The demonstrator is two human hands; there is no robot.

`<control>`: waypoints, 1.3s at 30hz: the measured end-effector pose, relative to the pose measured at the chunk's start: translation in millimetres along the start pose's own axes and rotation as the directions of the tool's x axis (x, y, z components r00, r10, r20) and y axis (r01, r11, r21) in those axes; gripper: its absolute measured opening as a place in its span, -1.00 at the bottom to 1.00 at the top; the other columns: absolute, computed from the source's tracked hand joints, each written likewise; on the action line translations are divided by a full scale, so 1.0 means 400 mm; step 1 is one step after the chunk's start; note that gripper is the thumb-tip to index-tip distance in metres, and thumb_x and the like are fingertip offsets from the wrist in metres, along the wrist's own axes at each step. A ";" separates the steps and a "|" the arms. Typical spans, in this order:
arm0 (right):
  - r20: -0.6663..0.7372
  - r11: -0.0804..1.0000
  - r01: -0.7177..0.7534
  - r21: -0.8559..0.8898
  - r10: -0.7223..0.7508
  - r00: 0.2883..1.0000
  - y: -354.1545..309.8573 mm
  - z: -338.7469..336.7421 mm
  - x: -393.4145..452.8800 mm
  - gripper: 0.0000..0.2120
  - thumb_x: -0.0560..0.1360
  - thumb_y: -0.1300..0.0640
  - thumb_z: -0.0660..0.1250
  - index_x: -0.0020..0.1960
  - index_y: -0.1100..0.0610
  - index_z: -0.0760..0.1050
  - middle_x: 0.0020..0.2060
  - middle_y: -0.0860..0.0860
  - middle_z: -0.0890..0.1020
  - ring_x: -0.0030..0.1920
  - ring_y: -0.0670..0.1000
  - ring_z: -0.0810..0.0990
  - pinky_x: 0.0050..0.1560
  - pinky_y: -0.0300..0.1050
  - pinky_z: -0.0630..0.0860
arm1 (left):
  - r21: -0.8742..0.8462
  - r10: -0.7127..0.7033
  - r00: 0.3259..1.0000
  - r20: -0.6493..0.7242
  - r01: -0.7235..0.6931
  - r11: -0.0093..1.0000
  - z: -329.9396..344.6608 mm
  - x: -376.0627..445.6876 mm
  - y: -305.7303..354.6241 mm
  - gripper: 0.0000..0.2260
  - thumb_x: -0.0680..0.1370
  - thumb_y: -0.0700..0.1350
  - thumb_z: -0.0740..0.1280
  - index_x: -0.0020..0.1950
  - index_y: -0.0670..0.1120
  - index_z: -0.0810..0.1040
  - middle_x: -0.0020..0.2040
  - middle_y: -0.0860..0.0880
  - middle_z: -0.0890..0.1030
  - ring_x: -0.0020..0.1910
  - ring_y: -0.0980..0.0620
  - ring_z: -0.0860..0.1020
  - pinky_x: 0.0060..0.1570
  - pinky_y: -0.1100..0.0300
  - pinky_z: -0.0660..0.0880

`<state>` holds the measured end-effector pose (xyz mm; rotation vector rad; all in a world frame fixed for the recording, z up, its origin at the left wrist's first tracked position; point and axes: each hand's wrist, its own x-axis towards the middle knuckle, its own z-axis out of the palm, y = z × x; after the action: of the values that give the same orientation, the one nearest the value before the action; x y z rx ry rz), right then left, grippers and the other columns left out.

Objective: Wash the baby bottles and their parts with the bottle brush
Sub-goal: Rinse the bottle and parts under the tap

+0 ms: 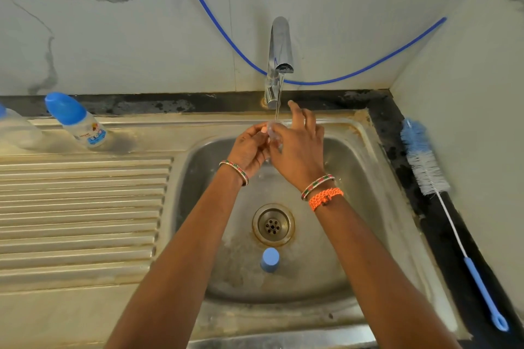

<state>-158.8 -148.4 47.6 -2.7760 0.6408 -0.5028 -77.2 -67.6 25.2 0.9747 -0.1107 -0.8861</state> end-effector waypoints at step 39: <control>0.060 0.691 -0.174 0.701 0.187 0.981 0.002 0.037 -0.033 -0.54 0.46 0.15 0.43 0.32 0.15 0.44 0.11 -0.07 0.59 0.02 -0.28 0.49 -0.04 -0.63 0.32 | 0.009 -0.273 0.962 0.022 0.273 0.962 -0.013 0.009 -0.002 -0.71 0.67 -0.06 0.06 -0.10 -0.14 0.48 -0.47 0.03 0.48 -0.55 0.17 0.43 -0.53 0.35 0.41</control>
<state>-164.6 -140.6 30.3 -1.9549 0.5609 -0.5775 -72.9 -66.9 20.6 0.9999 0.0022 -1.1515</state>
